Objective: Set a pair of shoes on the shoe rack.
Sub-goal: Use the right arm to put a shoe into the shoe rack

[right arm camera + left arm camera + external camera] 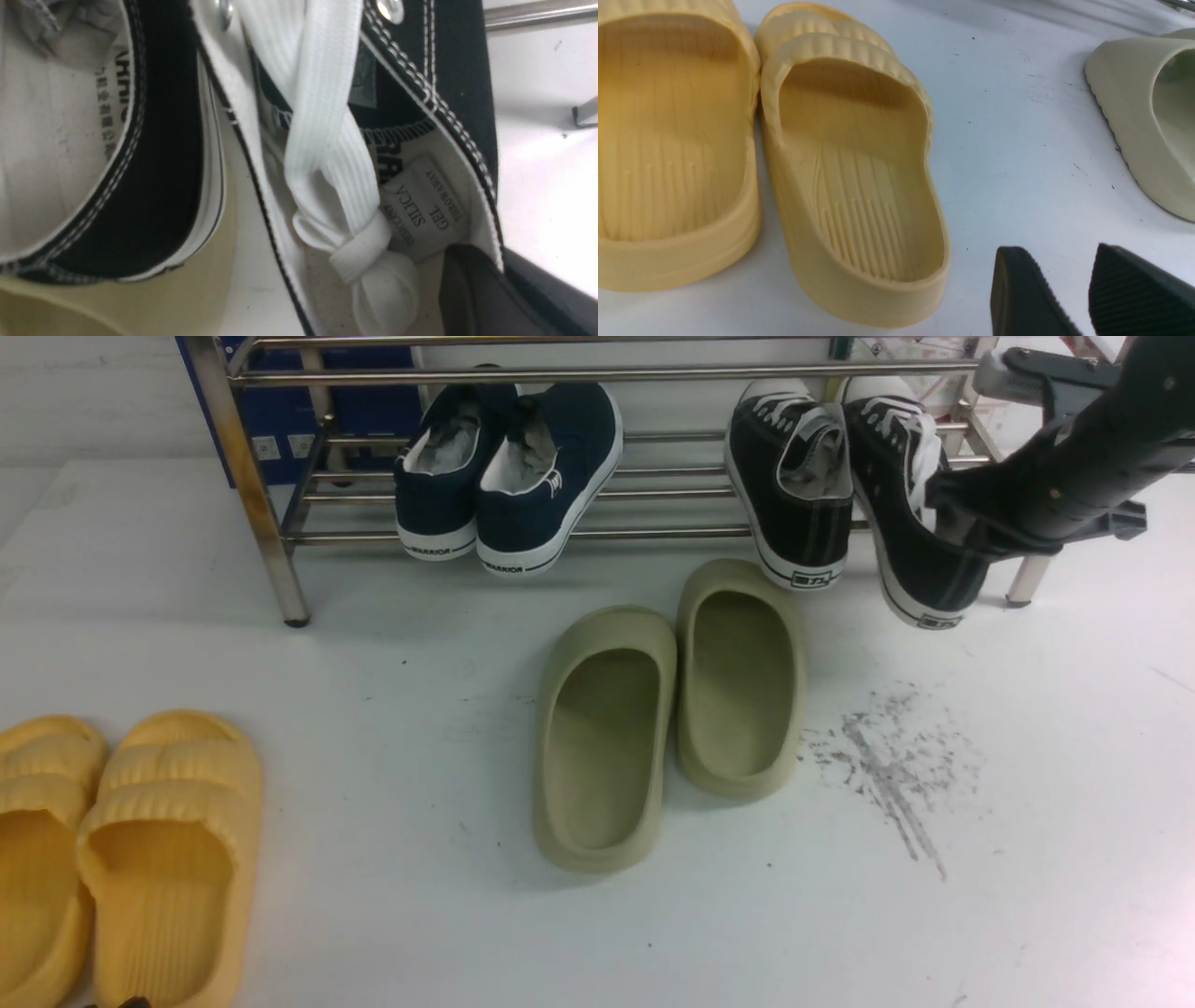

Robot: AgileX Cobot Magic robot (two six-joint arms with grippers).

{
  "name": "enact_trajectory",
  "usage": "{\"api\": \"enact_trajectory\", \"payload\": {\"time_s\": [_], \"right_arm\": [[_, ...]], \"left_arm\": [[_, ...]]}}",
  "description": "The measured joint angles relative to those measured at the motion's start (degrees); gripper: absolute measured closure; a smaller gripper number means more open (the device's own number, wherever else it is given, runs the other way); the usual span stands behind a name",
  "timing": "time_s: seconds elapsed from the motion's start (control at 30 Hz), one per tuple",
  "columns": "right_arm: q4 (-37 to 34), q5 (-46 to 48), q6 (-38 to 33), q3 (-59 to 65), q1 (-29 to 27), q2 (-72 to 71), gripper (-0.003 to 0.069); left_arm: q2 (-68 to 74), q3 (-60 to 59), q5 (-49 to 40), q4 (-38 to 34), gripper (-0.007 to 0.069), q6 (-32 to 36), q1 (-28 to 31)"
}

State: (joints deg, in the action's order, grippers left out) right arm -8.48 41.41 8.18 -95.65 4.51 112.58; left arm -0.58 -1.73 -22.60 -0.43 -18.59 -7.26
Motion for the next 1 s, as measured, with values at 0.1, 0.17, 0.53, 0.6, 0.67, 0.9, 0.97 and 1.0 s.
{"api": "enact_trajectory", "payload": {"time_s": [0.1,0.17,0.53,0.6,0.67,0.9,0.97,1.0], "right_arm": [[-2.26,0.62,-2.64,0.02,0.0,-0.56,0.0639],[-3.26,0.62,-3.16,0.06,0.0,-0.68,0.0639],[-6.1,-7.31,2.94,0.23,-1.32,-0.67,0.0639],[-6.45,-8.56,3.11,0.23,-1.37,-0.67,0.0639],[-6.51,-9.17,3.17,0.23,-1.37,-0.67,0.0639],[-6.78,-7.97,7.25,0.23,-1.55,0.9,0.0639],[-6.9,-7.59,7.87,0.23,-1.55,1.91,0.0639],[-7.19,-7.59,8.04,0.23,-1.55,2.42,0.0639]], "left_arm": [[0.0,0.0,0.0,0.0,0.0386,0.0,0.0],[0.0,0.0,0.0,0.0,0.0386,0.0,0.0],[0.0,0.0,0.0,0.0,0.0386,0.0,0.0],[0.0,0.0,0.0,0.0,0.0386,0.0,0.0],[0.0,0.0,0.0,0.0,0.0386,0.0,0.0],[0.0,0.0,0.0,0.0,0.0386,0.0,0.0],[0.0,0.0,0.0,0.0,0.0386,0.0,0.0],[0.0,0.0,0.0,0.0,0.0386,0.0,0.0]]}}
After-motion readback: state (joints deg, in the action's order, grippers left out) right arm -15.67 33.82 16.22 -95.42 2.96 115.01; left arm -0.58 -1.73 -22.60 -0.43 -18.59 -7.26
